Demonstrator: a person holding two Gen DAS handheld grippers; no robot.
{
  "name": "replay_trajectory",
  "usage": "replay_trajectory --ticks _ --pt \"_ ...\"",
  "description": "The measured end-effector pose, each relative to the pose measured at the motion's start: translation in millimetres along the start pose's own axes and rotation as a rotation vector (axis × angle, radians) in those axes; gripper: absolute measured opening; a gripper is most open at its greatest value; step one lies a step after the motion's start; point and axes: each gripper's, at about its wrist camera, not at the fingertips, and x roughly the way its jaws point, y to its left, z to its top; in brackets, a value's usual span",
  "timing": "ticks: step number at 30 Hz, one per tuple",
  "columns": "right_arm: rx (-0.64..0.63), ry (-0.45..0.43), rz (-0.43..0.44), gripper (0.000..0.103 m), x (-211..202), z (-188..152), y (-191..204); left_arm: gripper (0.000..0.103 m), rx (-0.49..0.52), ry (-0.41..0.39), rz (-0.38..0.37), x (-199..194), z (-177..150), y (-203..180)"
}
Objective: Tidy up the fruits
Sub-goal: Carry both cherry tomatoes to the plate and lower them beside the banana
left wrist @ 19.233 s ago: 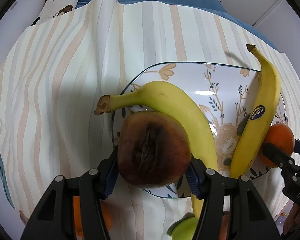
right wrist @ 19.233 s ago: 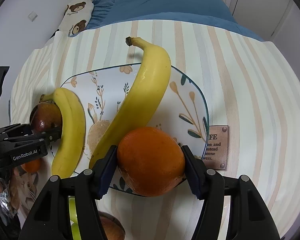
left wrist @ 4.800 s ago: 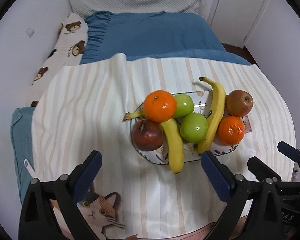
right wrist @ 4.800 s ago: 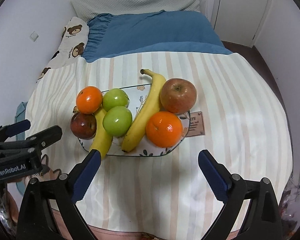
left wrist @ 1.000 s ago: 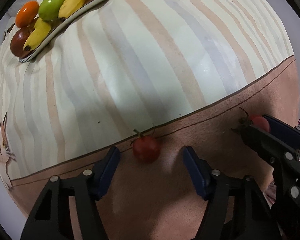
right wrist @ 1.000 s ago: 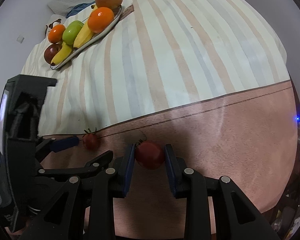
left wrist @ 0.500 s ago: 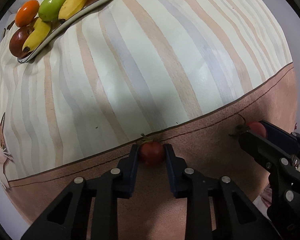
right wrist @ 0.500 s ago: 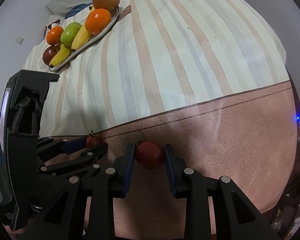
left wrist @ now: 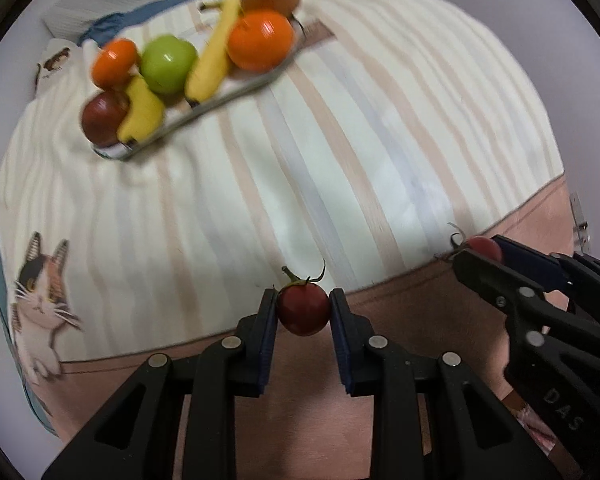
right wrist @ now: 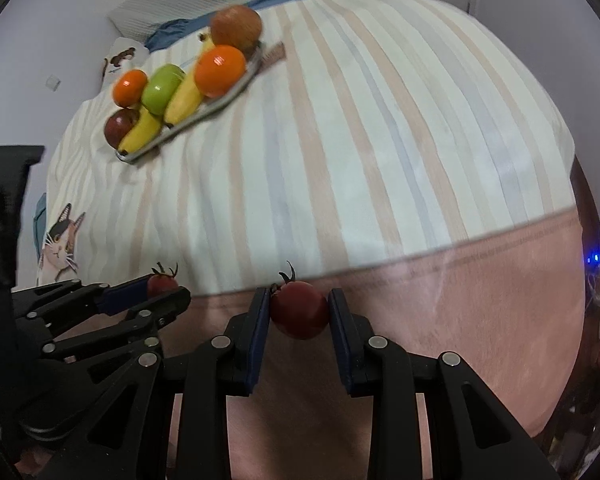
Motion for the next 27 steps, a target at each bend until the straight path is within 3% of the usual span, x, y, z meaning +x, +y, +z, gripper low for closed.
replay_trajectory --ticks 11,21,27 --pt "-0.053 -0.063 0.105 0.032 -2.8 70.0 49.4 0.023 -0.203 -0.060 -0.129 -31.7 48.7 72.3" --pt "-0.094 -0.129 0.201 0.032 63.9 149.0 100.8 0.023 -0.431 -0.016 -0.360 16.4 114.4 158.9" --pt "-0.104 -0.122 0.208 0.032 97.1 165.5 114.9 0.023 -0.450 0.009 -0.384 41.2 130.6 167.4"
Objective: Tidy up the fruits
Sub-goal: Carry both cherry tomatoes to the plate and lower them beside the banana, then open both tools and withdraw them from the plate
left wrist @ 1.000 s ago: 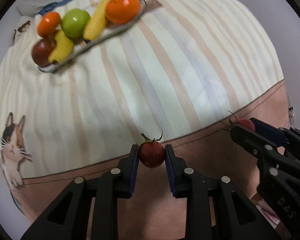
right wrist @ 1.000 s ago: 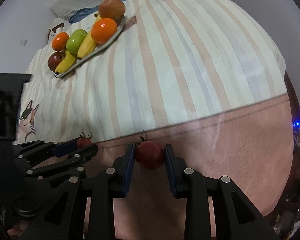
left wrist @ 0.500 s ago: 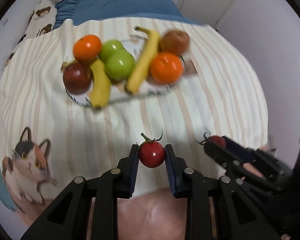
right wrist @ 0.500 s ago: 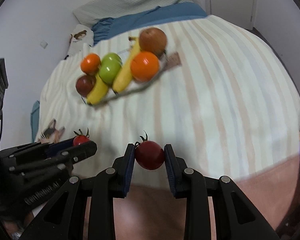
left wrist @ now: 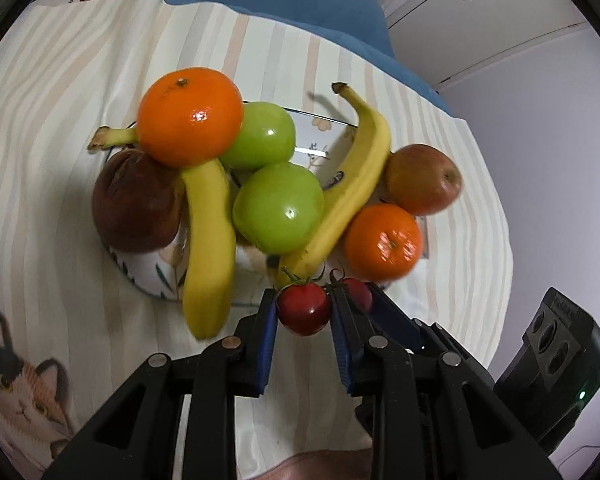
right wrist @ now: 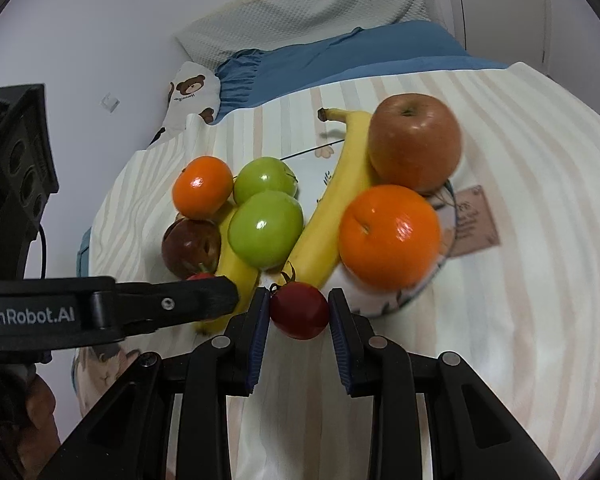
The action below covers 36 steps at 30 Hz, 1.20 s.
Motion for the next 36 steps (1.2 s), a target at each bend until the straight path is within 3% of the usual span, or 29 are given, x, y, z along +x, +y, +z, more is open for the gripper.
replay_trajectory --ticks 7,15,20,27,32,36 --pt "-0.009 0.024 -0.041 0.032 25.2 -4.7 -7.4 0.024 0.036 0.032 0.033 21.1 5.3 -2.4" --pt "-0.026 -0.017 -0.068 0.033 30.1 -7.3 -8.0 0.024 0.060 0.025 0.093 32.2 5.8 -5.1" --pt "-0.015 -0.022 -0.063 0.034 30.0 -8.6 -9.9 0.033 0.065 0.007 0.146 28.8 6.5 -6.4" --pt "-0.008 -0.025 -0.046 0.052 24.1 -8.7 -3.3 0.043 0.063 -0.042 0.173 8.8 4.0 -5.4" --pt "-0.009 -0.053 -0.068 0.066 5.5 -9.6 -1.2 0.072 0.106 -0.130 0.234 -19.0 -4.7 -12.4" --pt "0.001 -0.065 -0.127 0.082 -18.5 -4.6 -5.5 0.083 0.145 -0.193 0.337 -35.2 -16.2 -13.3"
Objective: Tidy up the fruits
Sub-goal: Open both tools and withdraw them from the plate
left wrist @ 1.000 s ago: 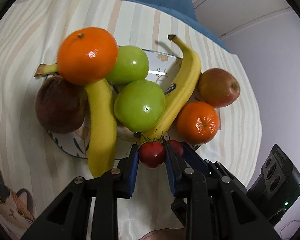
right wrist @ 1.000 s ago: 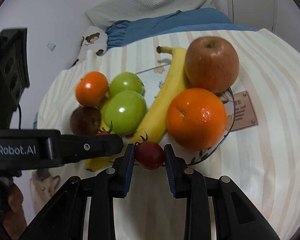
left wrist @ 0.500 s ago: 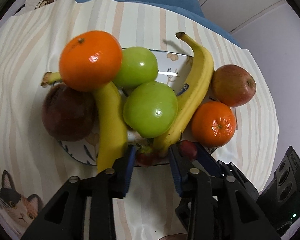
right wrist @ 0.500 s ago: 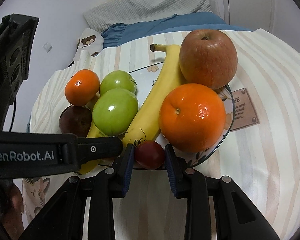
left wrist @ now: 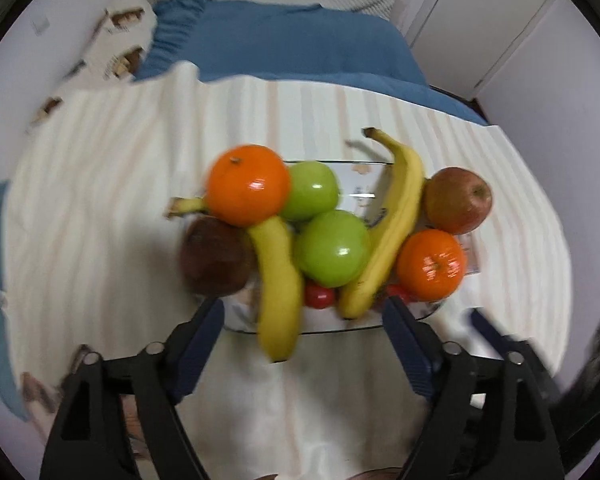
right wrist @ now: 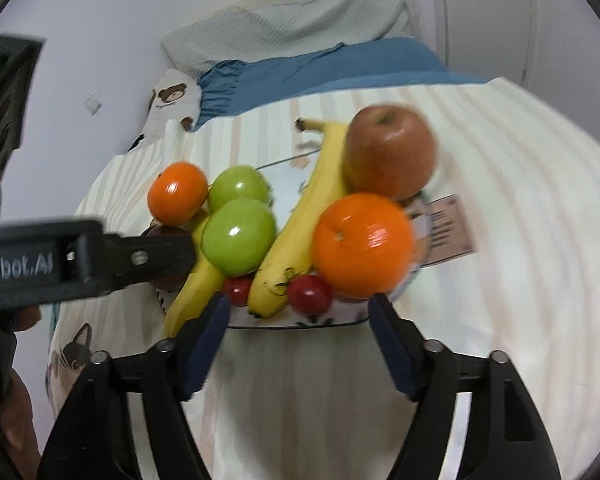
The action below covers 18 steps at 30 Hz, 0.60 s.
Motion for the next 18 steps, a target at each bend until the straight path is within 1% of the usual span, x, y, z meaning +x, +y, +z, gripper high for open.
replay_trajectory --ticks 2,3,6,7,10,12,18 --pt "-0.001 0.011 -0.033 0.088 -8.3 1.4 -4.5 0.089 0.020 -0.015 0.046 -3.8 -5.8 1.6" --pt "-0.008 0.017 -0.054 0.093 -13.6 3.0 -6.3 0.091 0.030 -0.017 0.073 -4.7 -10.0 2.7" --pt "-0.031 0.013 -0.094 0.097 -28.1 4.0 -9.1 0.098 0.025 -0.019 0.094 -6.6 -17.9 7.9" --pt "-0.050 0.016 -0.121 0.100 -31.6 4.2 -8.8 0.099 0.025 -0.018 0.108 -7.9 -20.6 9.4" --pt "-0.073 0.004 -0.147 0.101 -46.8 2.8 -6.7 0.099 0.035 -0.037 0.152 -13.0 -27.1 8.9" --pt "-0.075 0.000 -0.169 0.101 -55.9 2.6 -6.7 0.100 0.030 -0.048 0.159 -17.7 -29.9 9.8" --pt "-0.069 -0.012 -0.196 0.101 -73.7 5.2 -4.8 0.100 0.020 -0.082 0.163 -36.2 -38.0 12.6"
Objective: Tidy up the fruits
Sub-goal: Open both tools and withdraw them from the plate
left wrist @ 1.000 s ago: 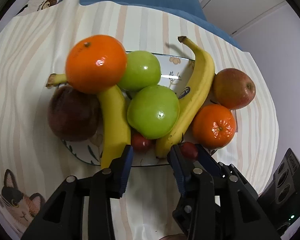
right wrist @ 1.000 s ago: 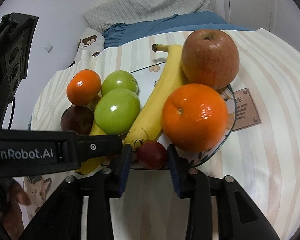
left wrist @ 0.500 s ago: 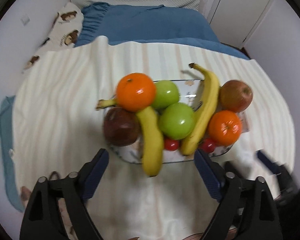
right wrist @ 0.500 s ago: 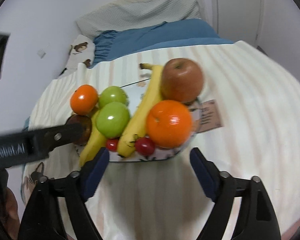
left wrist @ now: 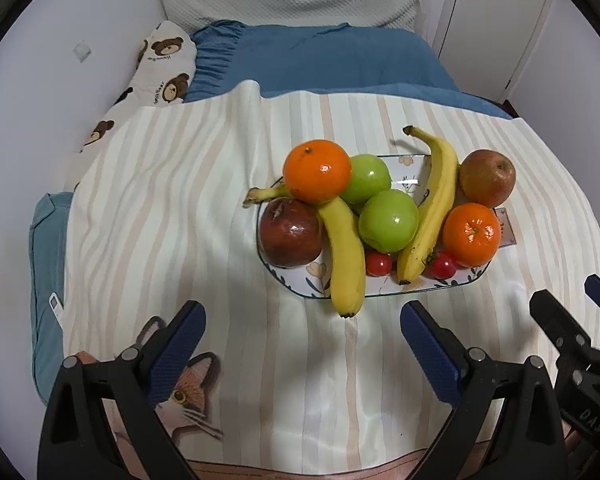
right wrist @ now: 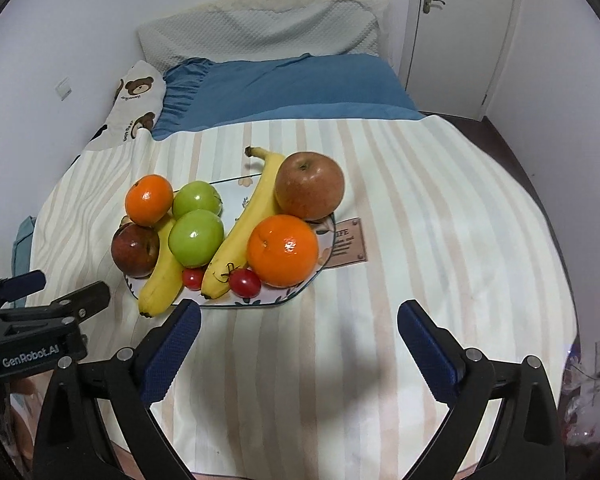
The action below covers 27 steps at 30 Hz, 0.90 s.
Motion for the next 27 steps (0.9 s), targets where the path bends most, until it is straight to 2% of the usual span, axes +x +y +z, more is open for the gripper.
replay_trajectory --ticks 11,22,27 --pt "0.006 -0.055 0.002 0.101 -60.9 1.5 -0.8 0.100 -0.016 -0.078 -0.015 -65.8 -20.6 2.2" --pt "-0.004 -0.127 0.034 0.101 -181.5 -18.9 -7.1 0.100 -0.041 -0.159 -0.026 -171.4 -56.3 1.4" --pt "-0.018 -0.156 0.045 0.101 -235.9 -33.9 -7.8 0.100 -0.023 -0.216 -0.006 -216.0 -73.4 -1.2"
